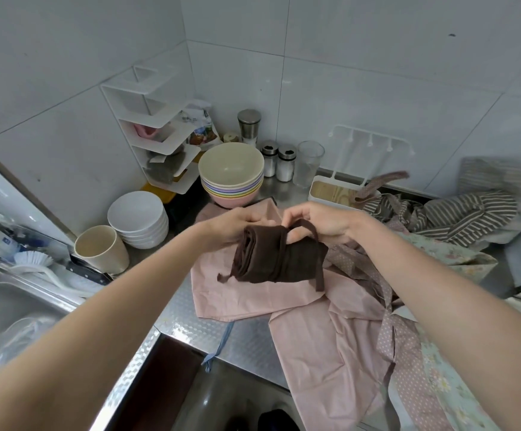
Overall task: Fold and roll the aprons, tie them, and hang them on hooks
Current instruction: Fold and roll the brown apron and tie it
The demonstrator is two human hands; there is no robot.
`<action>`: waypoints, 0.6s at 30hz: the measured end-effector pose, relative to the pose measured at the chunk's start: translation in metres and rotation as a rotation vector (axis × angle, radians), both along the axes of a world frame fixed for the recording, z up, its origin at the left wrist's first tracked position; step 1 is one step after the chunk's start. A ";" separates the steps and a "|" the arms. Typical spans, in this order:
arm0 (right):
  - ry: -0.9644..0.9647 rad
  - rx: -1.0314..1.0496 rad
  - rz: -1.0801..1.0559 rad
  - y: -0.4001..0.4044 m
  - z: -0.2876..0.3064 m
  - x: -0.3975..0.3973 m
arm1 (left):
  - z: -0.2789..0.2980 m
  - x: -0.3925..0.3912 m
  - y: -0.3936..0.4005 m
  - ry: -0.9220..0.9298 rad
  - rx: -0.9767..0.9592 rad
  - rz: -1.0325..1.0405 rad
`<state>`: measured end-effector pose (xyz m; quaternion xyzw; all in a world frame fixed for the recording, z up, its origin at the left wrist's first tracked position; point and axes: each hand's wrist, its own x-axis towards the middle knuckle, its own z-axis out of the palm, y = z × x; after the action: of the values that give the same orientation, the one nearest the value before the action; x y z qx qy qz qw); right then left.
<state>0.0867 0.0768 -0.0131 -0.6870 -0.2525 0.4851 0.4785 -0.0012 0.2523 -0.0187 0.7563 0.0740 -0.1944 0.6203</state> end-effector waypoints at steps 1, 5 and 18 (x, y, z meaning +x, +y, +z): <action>0.050 0.044 -0.046 -0.002 -0.002 -0.001 | -0.007 -0.005 -0.003 0.018 -0.104 0.117; 0.113 0.121 -0.239 -0.002 -0.013 -0.007 | -0.024 -0.017 -0.022 0.069 -0.468 0.601; -0.405 -0.375 -0.721 0.010 -0.073 -0.015 | -0.058 -0.008 -0.035 0.079 0.573 0.246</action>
<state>0.0714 0.0870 -0.0863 -0.8869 0.0068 0.1807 0.4251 -0.0091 0.2175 -0.0764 0.8774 0.2408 -0.1186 0.3976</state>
